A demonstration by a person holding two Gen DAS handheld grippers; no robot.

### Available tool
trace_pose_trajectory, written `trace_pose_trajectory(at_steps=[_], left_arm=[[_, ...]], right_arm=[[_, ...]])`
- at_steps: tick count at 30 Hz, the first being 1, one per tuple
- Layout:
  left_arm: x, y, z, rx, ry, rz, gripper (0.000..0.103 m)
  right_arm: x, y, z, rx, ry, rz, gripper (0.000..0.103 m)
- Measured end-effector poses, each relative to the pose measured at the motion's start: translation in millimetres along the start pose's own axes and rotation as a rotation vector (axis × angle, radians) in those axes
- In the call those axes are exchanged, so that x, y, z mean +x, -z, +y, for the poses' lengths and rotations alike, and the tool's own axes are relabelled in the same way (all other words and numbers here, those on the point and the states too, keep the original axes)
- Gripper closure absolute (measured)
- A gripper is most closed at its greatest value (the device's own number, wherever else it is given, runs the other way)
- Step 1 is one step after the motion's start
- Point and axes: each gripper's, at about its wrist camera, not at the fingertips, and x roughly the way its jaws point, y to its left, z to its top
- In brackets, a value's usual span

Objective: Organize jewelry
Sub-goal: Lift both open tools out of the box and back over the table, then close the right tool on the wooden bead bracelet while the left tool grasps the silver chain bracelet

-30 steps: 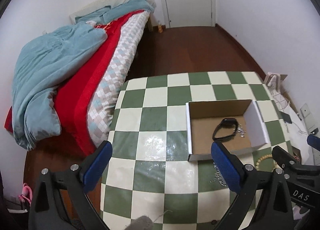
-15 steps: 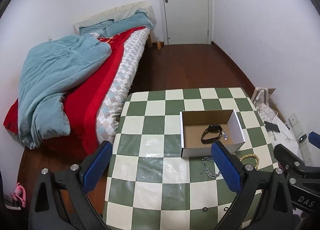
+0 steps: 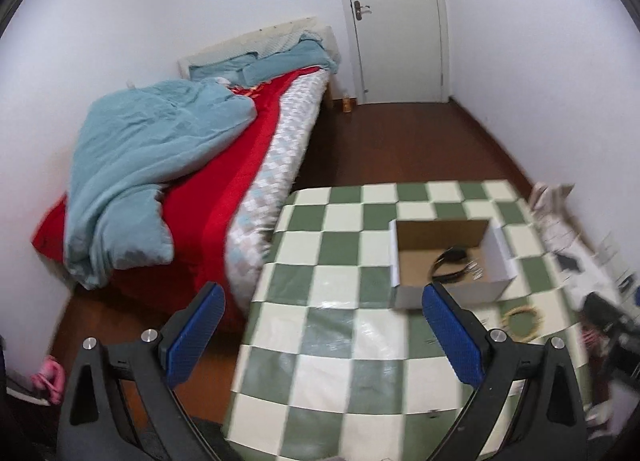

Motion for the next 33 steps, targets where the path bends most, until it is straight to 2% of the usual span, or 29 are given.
trace_pose_trajectory(at_steps=[2, 5, 6, 7, 9, 14, 17, 19, 22, 23, 27, 31, 33], left_arm=[[15, 12, -8, 0.032, -0.033, 0.016, 0.002], [46, 29, -21, 0.060, -0.035, 0.083, 0.002], [55, 33, -25, 0.066, -0.034, 0.103, 0.002], [68, 38, -31, 0.071, -0.028, 0.126, 0.002], [85, 44, -41, 0.092, -0.022, 0.162, 0.002], [123, 51, -64, 0.109, 0.026, 0.248, 0.003], [144, 54, -79, 0.102, 0.101, 0.314, 0.003], [153, 55, -94, 0.116, 0.134, 0.339, 0.003], [149, 57, -122, 0.202, 0.184, 0.307, 0.003], [148, 58, -130, 0.230, 0.205, 0.304, 0.003], [146, 73, -165, 0.389, 0.248, 0.314, 0.003], [149, 85, -183, 0.466, 0.254, 0.333, 0.031], [144, 86, -186, 0.469, 0.271, 0.317, 0.038]], right_arm=[[19, 11, -16, 0.041, 0.026, 0.038, 0.000], [57, 31, -46, 0.113, 0.064, 0.109, 0.000], [73, 39, -58, 0.140, 0.064, 0.136, 0.005], [86, 46, -66, 0.157, 0.072, 0.157, 0.015], [119, 58, -85, 0.196, 0.074, 0.207, 0.028], [190, 73, -110, 0.247, 0.069, 0.276, 0.029], [224, 75, -106, 0.203, 0.112, 0.305, 0.030], [234, 76, -100, 0.159, 0.152, 0.308, 0.045], [234, 71, -89, 0.093, 0.156, 0.299, 0.074], [233, 71, -88, 0.080, 0.162, 0.304, 0.092], [227, 74, -95, 0.085, 0.136, 0.318, 0.093], [219, 79, -108, 0.100, 0.131, 0.324, 0.093], [218, 83, -114, 0.115, 0.123, 0.330, 0.093]])
